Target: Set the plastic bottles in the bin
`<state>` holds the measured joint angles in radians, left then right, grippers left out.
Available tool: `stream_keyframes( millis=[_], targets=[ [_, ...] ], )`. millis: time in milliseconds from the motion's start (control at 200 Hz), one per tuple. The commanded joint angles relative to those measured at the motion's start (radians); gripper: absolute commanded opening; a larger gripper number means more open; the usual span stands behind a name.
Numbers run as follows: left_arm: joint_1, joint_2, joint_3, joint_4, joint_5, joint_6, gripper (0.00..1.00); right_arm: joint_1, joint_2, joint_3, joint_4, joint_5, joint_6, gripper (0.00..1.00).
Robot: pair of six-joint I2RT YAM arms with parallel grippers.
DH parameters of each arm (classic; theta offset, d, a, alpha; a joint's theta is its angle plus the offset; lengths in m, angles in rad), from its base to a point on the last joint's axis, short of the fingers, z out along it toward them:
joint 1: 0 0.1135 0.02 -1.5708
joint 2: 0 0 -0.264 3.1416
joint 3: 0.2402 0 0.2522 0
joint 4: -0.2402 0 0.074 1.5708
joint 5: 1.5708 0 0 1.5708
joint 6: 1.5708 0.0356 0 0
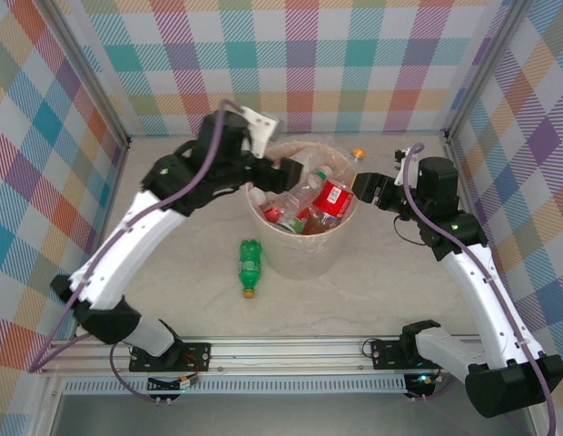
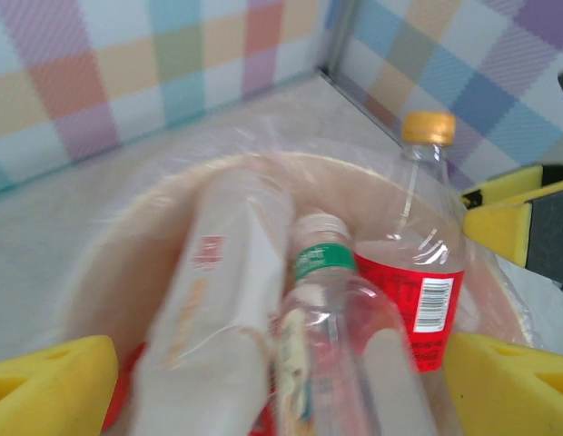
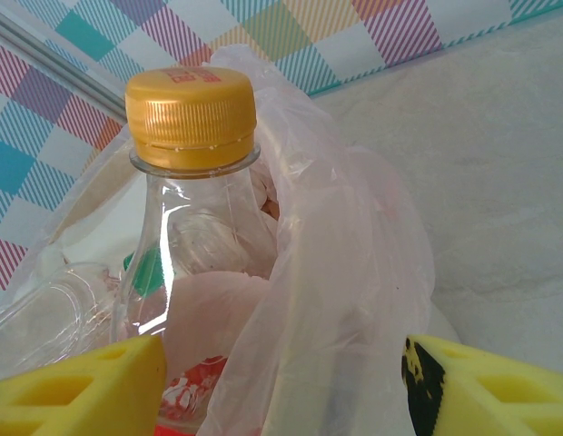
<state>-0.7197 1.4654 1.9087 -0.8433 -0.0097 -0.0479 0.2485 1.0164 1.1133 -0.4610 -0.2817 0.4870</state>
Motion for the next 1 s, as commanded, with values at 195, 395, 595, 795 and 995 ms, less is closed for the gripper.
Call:
stream_keyframes(
  millis=[195, 395, 595, 795, 995],
  targets=[
    [0.332, -0.359, -0.404, -0.122, 0.001, -0.165, 0.94, 0.007, -0.015, 0.017, -0.022, 0.018, -0.020, 0.70],
    [0.437, -0.396, -0.749, -0.040, 0.180, -0.264, 0.94, 0.007, -0.026, 0.019, -0.037, 0.030, -0.022, 0.70],
    [0.431, -0.348, -0.942, 0.107, 0.310, -0.323, 0.95, 0.007, -0.055, 0.041, -0.086, 0.035, -0.048, 0.80],
    [0.335, -0.303, -1.051, 0.236, 0.313, -0.391, 0.99, 0.007, -0.079, 0.029, -0.101, 0.035, -0.045, 0.83],
    [0.247, -0.215, -1.084, 0.295, 0.297, -0.425, 1.00, 0.005, -0.118, 0.007, -0.088, 0.013, -0.032, 0.84]
  ],
)
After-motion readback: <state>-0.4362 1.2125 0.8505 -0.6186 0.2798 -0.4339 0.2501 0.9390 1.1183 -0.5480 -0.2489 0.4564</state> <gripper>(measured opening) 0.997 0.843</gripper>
